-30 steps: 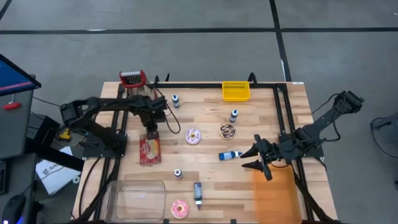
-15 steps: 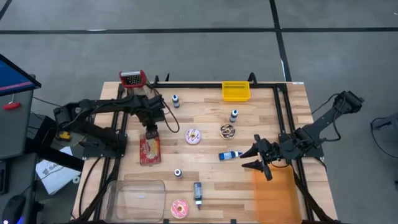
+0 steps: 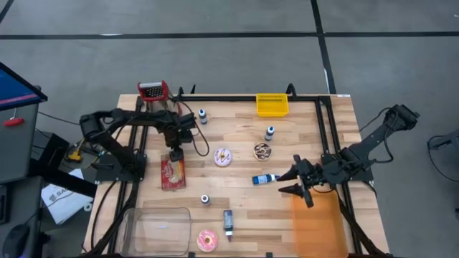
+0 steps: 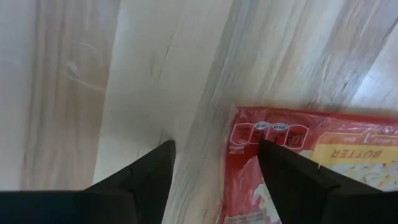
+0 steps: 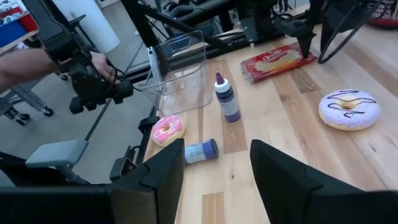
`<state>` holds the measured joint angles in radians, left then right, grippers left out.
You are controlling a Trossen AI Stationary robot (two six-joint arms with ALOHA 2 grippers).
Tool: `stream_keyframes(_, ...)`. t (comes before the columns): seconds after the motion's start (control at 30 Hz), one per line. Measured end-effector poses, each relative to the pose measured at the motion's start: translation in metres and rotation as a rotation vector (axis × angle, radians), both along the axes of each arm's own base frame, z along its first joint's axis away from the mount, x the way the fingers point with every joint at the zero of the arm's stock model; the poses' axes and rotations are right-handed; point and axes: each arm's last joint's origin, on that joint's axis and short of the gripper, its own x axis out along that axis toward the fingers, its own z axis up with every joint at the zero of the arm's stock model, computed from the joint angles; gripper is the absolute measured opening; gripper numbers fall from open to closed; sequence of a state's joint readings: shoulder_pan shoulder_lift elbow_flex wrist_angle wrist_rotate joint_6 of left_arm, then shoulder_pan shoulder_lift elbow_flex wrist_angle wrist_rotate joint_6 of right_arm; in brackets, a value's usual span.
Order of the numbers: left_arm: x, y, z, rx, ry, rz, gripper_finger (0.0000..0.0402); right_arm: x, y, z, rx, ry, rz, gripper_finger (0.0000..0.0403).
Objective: Pick & Place Food Item
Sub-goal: Put the red popcorn bag into the orange bin
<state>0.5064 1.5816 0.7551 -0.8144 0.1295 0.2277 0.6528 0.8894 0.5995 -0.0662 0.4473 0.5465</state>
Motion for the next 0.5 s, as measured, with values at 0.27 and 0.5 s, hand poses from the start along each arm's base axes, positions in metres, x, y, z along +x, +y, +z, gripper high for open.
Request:
stream_keyframes(0.27, 0.0013, 0.0016, -0.0033, 0.020, 0.003, -0.004, 0.0122, -0.0016, 0.0020, -0.0001, 0.005, -0.001, -0.006, 0.0177)
stream_keyframes(0.5, 0.0007, 0.0033, -0.0032, 0.034, 0.003, 0.002, 0.0010, -0.0003, 0.0029, -0.0017, -0.001, 0.005, -0.009, 0.0177)
